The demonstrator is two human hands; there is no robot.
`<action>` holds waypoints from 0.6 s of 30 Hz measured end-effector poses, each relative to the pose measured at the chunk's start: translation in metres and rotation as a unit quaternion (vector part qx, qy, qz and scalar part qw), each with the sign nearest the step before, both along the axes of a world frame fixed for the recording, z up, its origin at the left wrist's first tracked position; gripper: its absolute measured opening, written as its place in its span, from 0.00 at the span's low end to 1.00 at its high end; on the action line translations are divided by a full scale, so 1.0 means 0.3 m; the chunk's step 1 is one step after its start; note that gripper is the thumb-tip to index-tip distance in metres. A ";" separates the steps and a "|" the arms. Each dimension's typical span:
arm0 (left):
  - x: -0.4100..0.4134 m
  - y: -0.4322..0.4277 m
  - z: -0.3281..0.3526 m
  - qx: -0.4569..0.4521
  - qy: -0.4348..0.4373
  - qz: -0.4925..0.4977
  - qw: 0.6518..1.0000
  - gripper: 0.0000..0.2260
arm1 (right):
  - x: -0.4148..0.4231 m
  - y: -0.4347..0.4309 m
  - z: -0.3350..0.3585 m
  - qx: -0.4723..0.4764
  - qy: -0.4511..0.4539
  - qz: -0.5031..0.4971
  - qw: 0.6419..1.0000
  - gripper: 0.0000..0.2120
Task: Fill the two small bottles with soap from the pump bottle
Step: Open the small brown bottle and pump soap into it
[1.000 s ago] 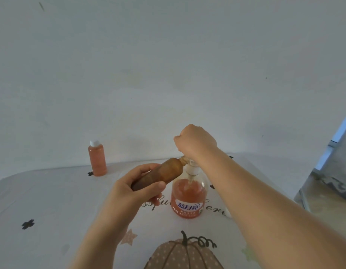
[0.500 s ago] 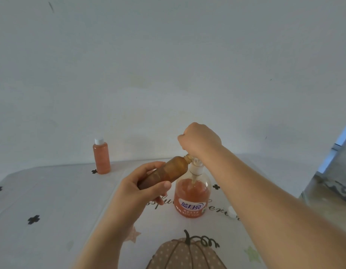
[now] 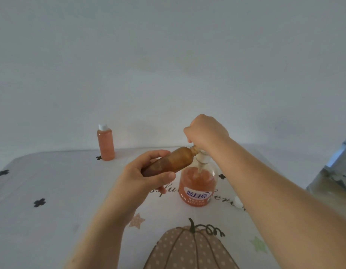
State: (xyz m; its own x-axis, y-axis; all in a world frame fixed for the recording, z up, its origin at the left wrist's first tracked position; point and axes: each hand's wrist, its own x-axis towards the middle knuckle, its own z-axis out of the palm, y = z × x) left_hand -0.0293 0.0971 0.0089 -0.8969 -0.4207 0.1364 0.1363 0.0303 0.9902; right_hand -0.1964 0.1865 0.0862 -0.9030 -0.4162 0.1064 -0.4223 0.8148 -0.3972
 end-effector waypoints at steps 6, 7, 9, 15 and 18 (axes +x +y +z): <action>0.007 0.014 0.017 0.018 0.029 0.007 0.999 0.20 | 0.007 0.008 0.039 -0.011 0.002 0.002 1.000 0.10; 0.005 0.014 0.017 0.022 0.032 0.010 0.999 0.20 | 0.009 0.008 0.045 -0.008 0.003 0.002 1.000 0.10; 0.004 0.015 0.014 0.026 0.038 0.015 0.999 0.20 | 0.014 0.008 0.051 0.001 0.014 0.003 1.000 0.09; 0.005 0.023 0.019 0.030 0.046 0.024 0.998 0.20 | 0.022 0.009 0.051 0.013 0.033 -0.001 0.999 0.06; 0.004 0.019 0.019 0.027 0.047 0.031 0.998 0.21 | 0.020 0.004 0.048 0.015 0.036 -0.002 0.999 0.06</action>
